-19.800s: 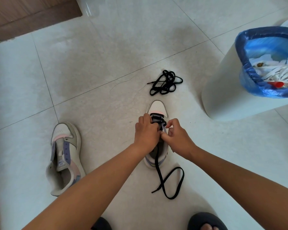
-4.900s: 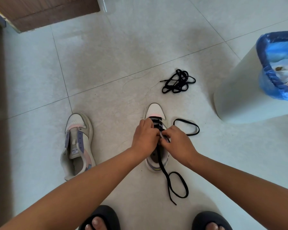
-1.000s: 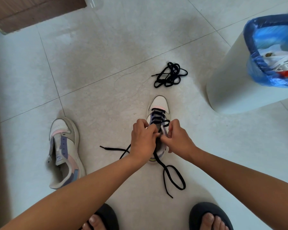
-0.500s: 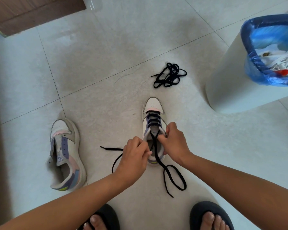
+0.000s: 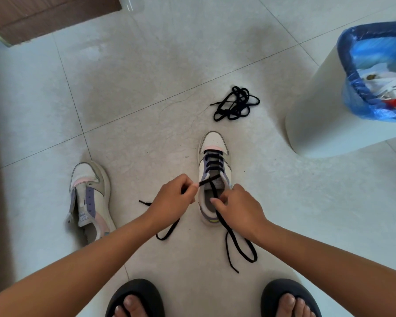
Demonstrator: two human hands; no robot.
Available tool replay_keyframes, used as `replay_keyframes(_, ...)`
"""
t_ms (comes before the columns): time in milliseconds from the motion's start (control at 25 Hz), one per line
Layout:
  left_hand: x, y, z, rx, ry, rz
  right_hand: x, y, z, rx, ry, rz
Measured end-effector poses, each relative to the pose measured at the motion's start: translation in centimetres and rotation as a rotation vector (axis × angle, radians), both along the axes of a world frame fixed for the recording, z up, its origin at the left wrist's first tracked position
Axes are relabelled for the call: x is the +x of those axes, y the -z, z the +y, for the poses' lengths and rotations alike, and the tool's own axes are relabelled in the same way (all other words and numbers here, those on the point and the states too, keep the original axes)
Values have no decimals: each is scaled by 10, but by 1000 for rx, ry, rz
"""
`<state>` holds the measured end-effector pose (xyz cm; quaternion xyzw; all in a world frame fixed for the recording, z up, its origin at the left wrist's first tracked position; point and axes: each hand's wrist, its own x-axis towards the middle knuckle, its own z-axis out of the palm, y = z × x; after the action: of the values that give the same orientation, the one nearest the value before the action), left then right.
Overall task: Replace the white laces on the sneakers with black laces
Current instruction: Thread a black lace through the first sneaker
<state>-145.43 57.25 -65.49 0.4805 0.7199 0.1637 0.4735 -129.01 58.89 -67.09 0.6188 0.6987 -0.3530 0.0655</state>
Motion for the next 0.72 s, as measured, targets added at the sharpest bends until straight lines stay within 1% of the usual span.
replay_keyframes(80, -3, -3, 7, 4, -42, -52, -4, 3, 4, -102, 78, 122)
replay_keyframes(240, -13, -10, 26, 10, -121, -150, 2, -15, 21, -243, 373, 467)
replay_keyframes(320, -22, -16, 37, -76, -131, -271, 14, -25, 33, -318, 531, 637)
replay_keyframes(400, -35, -22, 45, -202, -118, -434, 33, -33, 46, -451, 714, 835)
replay_keyframes(440, -42, -24, 48, -240, -114, -496, 45, -37, 51, -493, 760, 885)
replay_keyframes(560, -63, -35, 56, -218, -150, -586, 77, -50, 60, -483, 719, 917)
replay_keyframes(720, -79, -63, 67, -90, -251, -715, 104, -78, 75, -359, 724, 1089)
